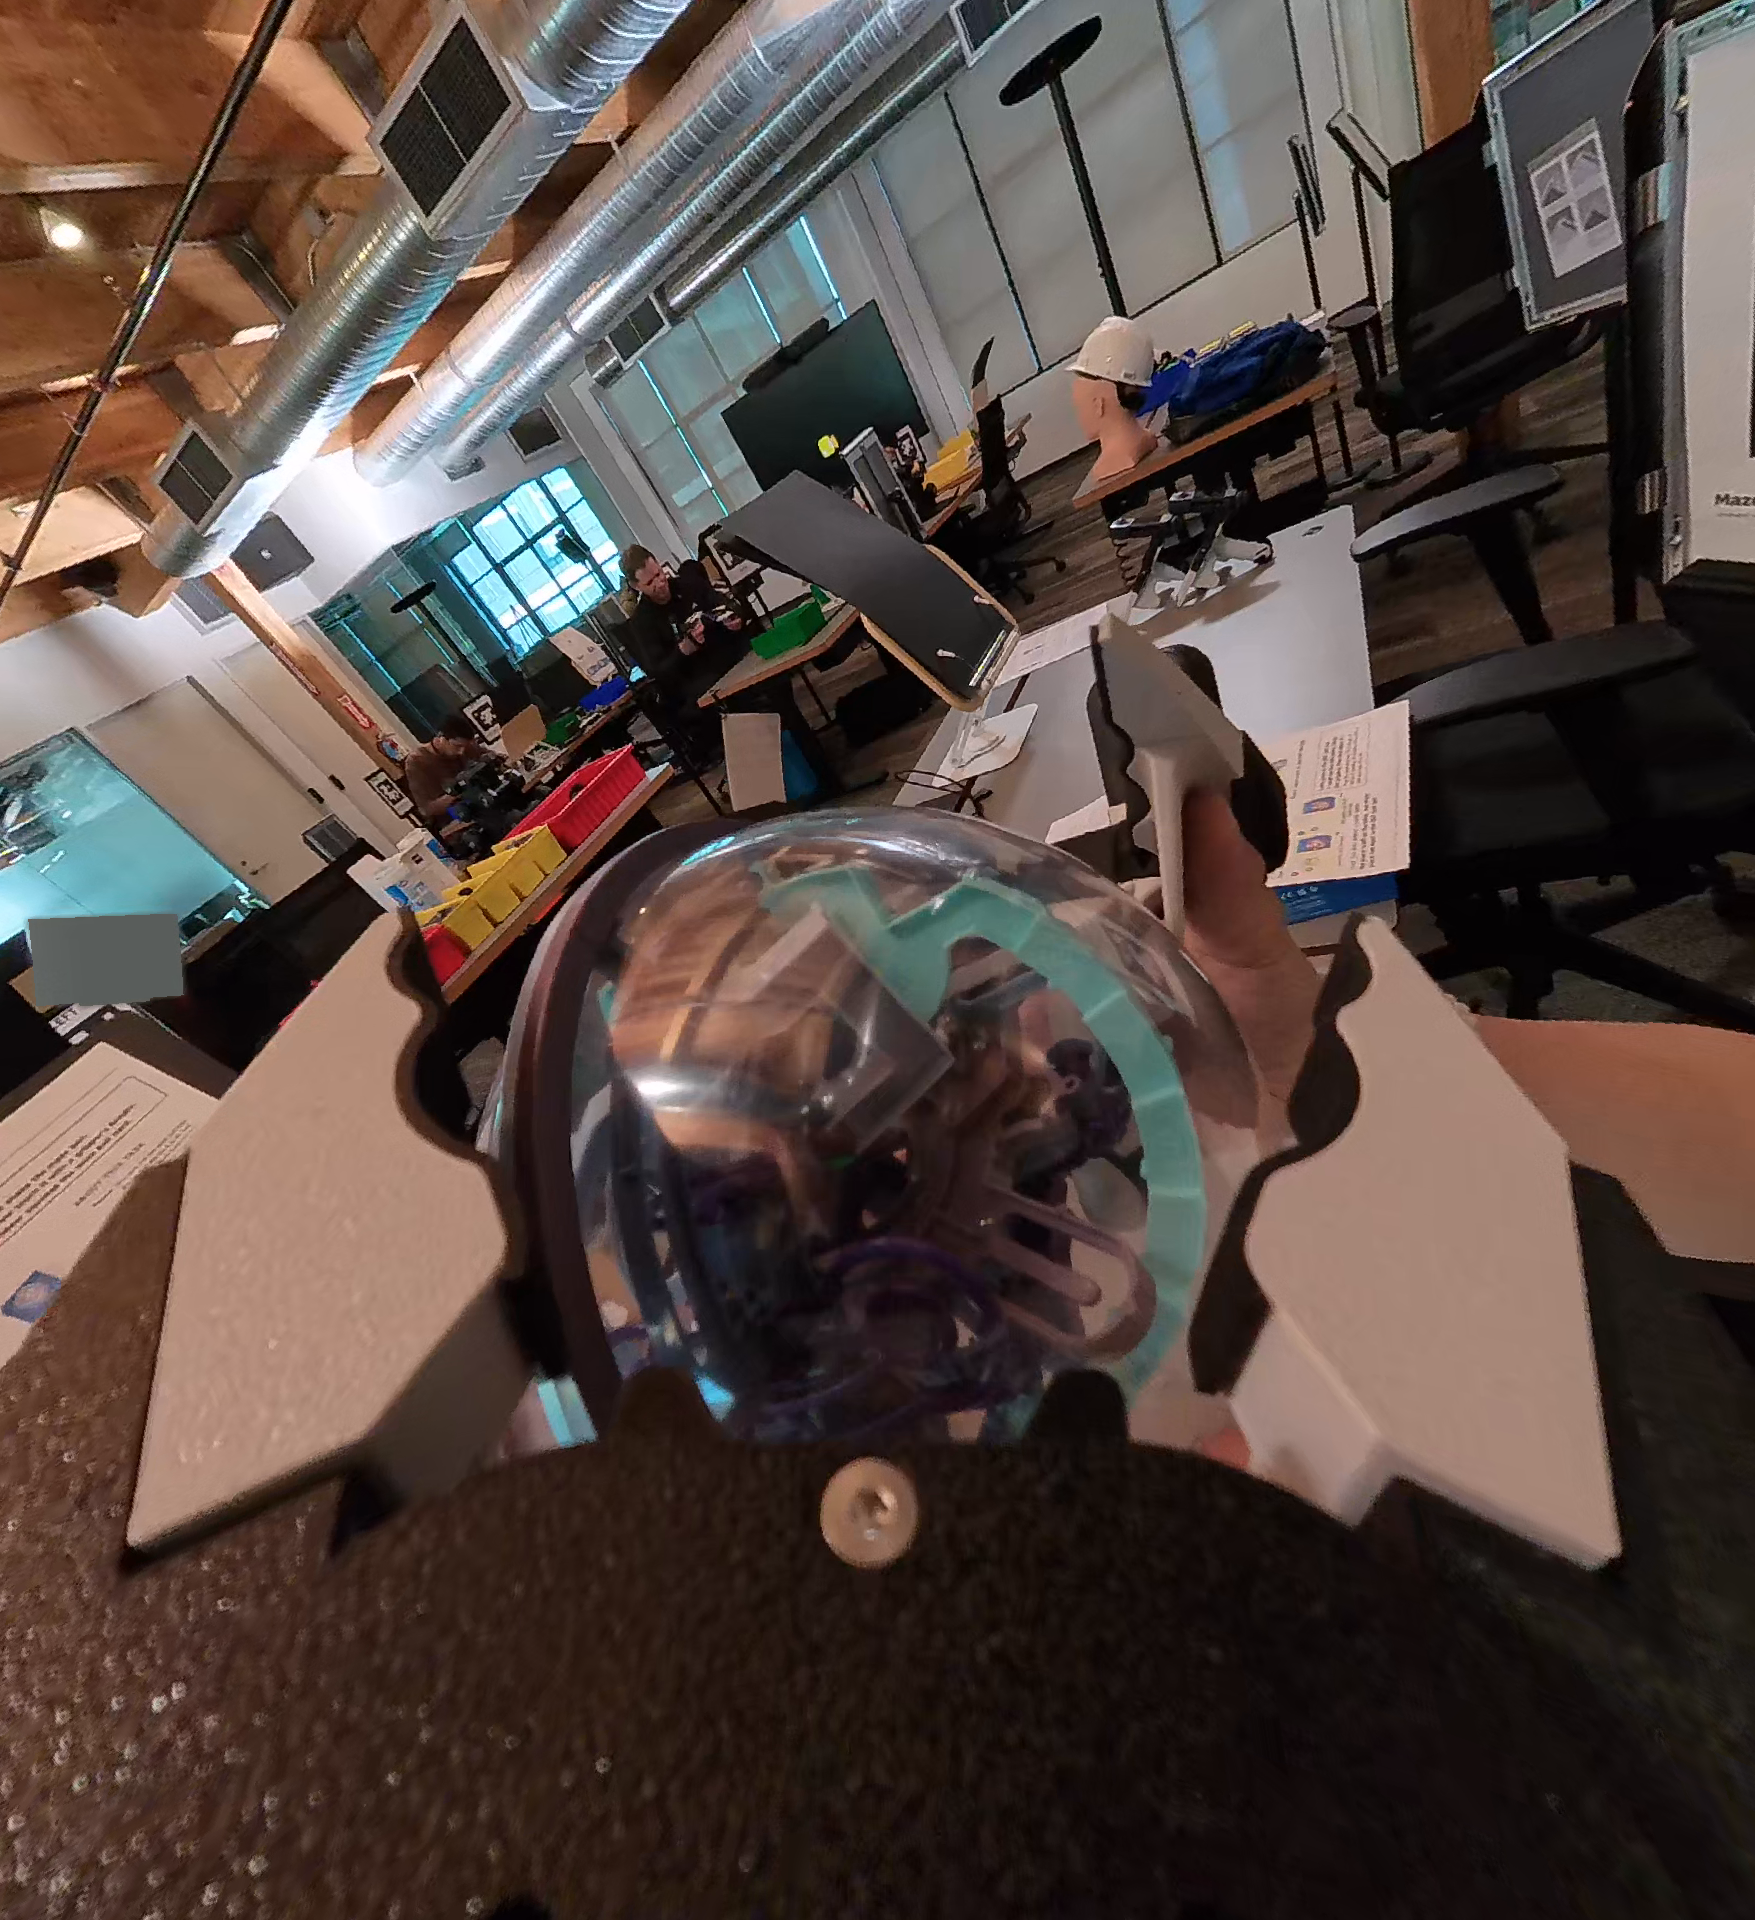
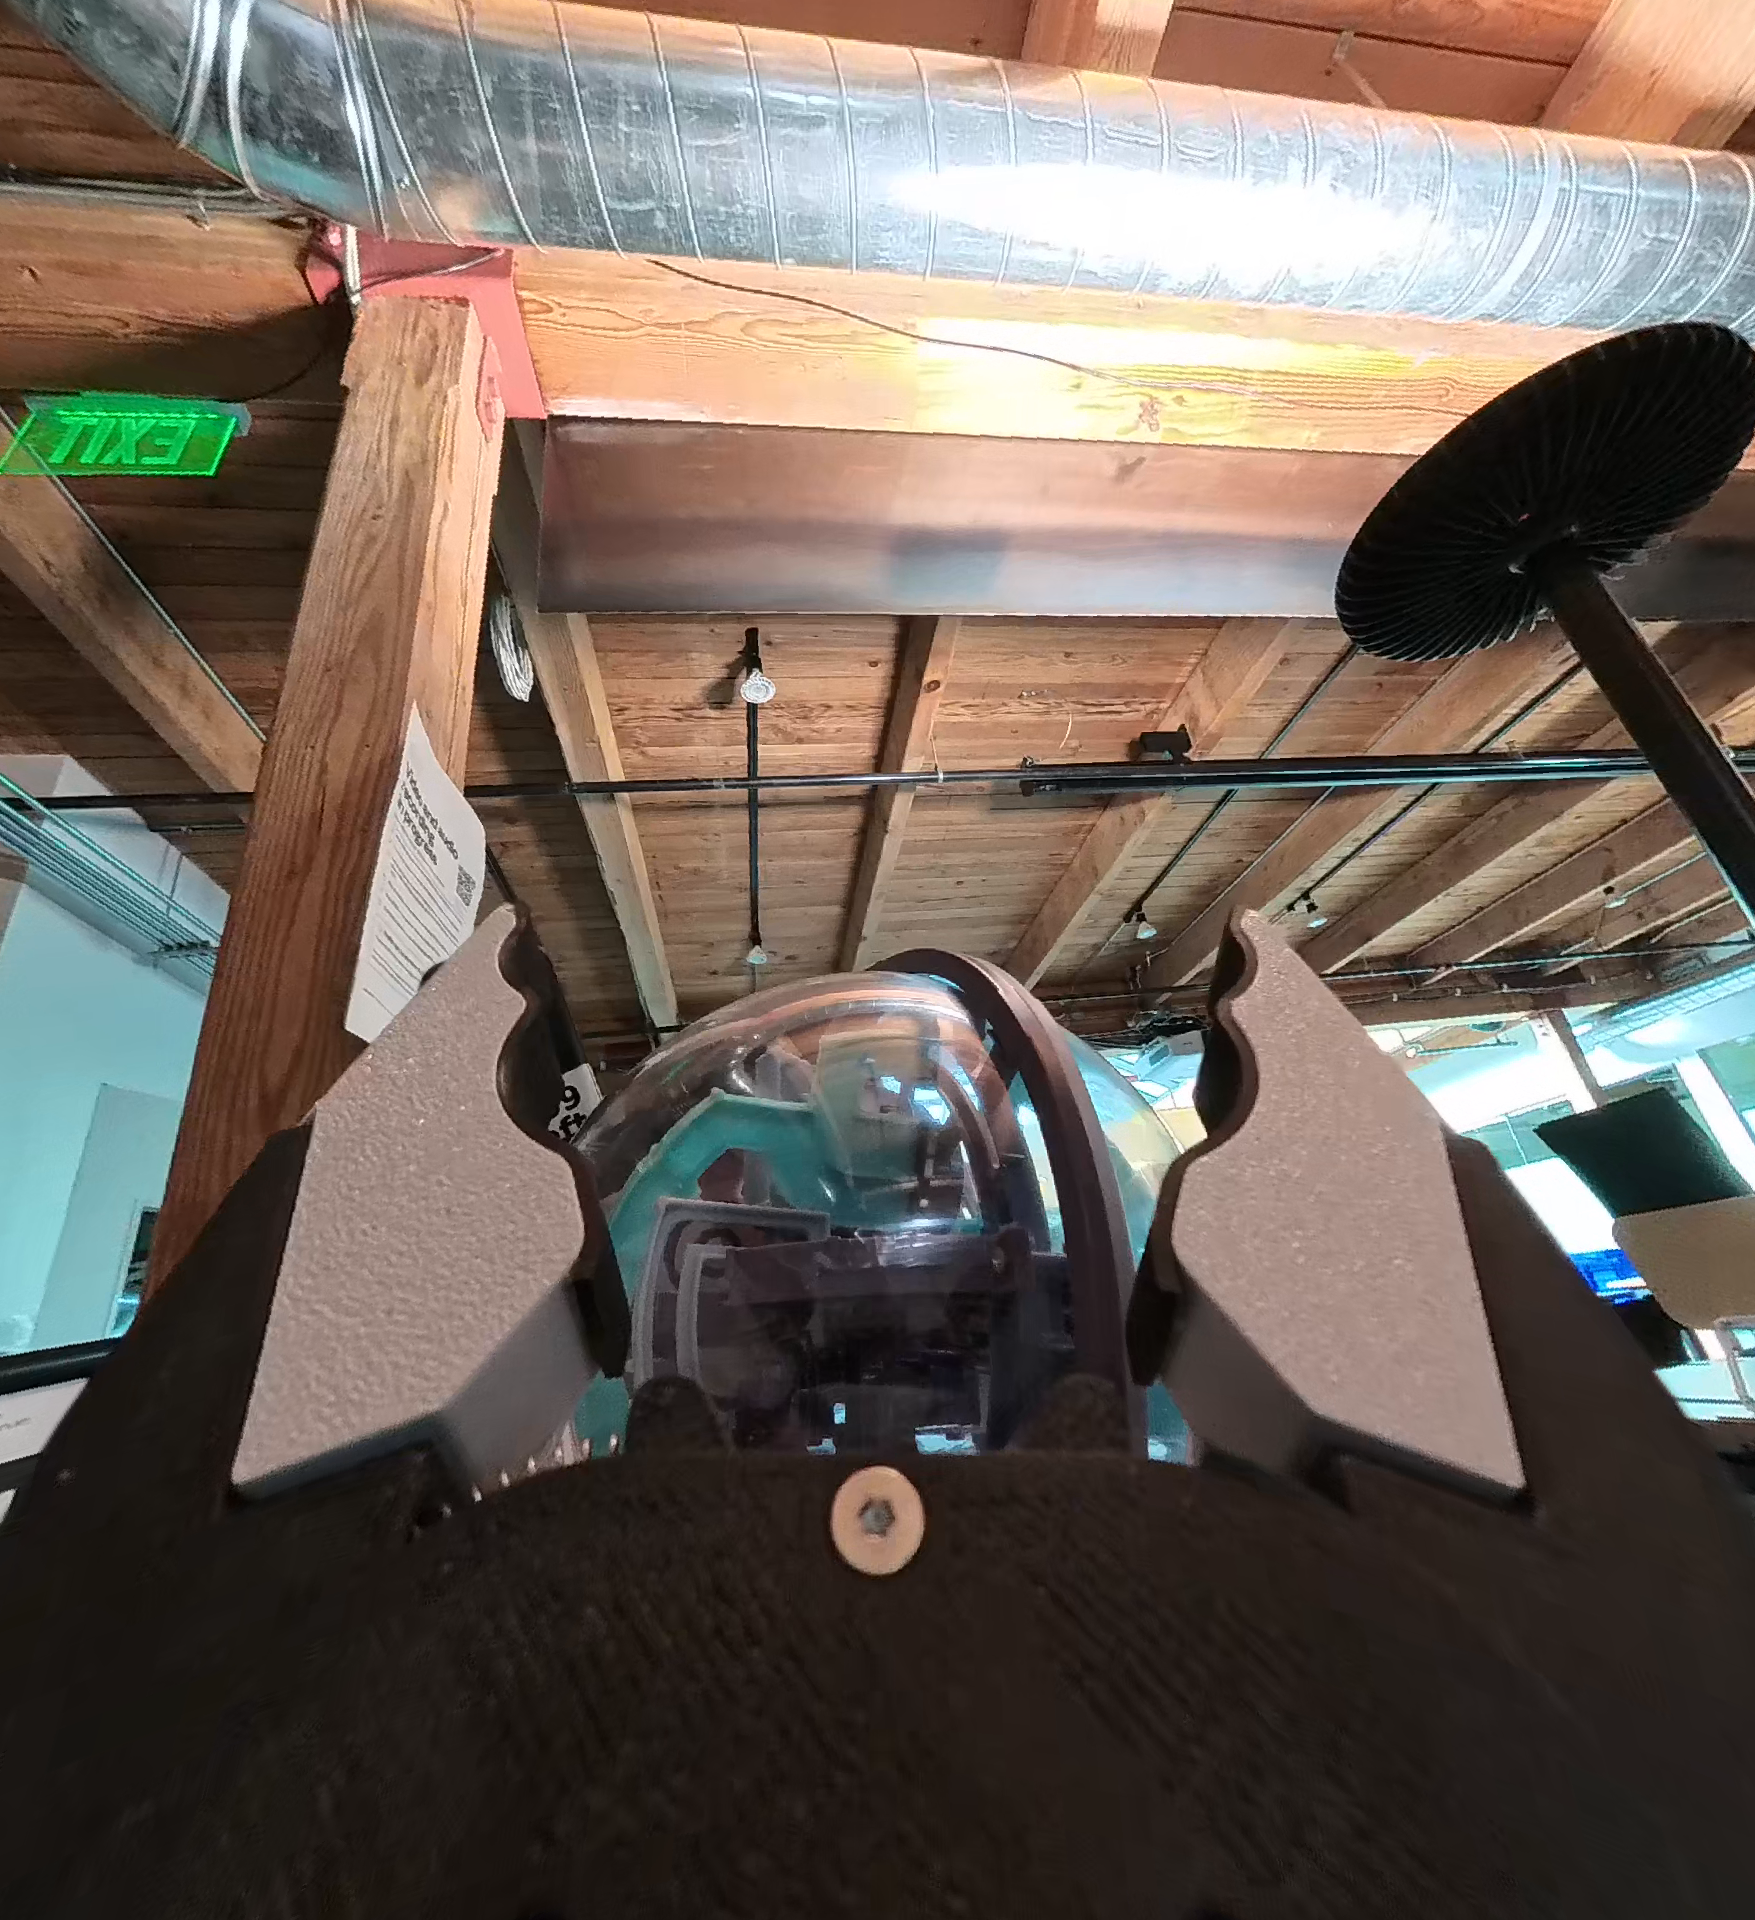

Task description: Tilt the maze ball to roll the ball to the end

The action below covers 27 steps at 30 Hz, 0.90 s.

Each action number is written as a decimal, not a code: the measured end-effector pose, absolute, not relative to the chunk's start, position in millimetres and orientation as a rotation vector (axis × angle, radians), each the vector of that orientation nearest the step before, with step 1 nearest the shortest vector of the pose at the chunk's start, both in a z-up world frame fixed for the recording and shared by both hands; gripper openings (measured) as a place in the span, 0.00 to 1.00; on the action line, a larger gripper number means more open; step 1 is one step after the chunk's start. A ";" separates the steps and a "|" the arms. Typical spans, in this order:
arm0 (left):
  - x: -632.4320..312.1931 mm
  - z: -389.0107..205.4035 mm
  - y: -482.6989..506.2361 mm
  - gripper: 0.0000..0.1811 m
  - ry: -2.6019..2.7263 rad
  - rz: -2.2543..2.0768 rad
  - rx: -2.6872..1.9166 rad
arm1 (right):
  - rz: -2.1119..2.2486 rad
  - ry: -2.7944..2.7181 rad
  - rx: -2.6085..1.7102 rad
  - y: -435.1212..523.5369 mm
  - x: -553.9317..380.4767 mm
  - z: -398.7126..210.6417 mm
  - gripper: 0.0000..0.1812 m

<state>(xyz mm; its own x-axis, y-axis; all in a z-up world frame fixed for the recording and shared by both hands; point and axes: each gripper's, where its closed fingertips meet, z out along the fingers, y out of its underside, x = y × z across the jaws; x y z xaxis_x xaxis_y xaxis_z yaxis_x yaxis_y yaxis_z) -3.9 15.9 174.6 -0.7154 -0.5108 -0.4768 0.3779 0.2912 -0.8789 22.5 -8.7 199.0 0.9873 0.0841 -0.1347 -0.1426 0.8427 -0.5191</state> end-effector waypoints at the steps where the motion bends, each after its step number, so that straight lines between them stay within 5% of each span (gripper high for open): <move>1: -4.7 175.3 15.4 0.87 1.819 -1.516 -0.119 | 0.122 0.106 -0.554 -9.3 21.7 199.6 0.68; 14: -37.6 180.5 -0.6 0.86 1.713 -1.472 0.065 | -0.030 -0.059 -0.552 -22.7 -23.0 206.6 0.71; 16: 19.1 160.3 19.4 0.87 1.858 -1.547 -0.288 | 0.031 0.166 -0.767 16.4 29.8 184.7 0.81; 18: 54.0 128.3 37.7 0.87 2.007 -1.615 -0.676 | 0.179 0.355 -0.802 31.6 66.4 154.1 0.81; 27: 54.1 101.3 45.8 0.87 1.959 -1.688 -0.532 | 0.152 0.382 -0.823 39.4 74.5 123.8 0.78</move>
<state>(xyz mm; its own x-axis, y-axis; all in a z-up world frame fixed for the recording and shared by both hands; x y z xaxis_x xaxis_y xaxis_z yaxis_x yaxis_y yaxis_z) 54.1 45.8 101.3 -0.8009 -0.5878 -0.1145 0.0263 0.1564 -0.9873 74.5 39.4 123.8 0.9213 -0.0149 -0.3886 -0.2778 0.6740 -0.6845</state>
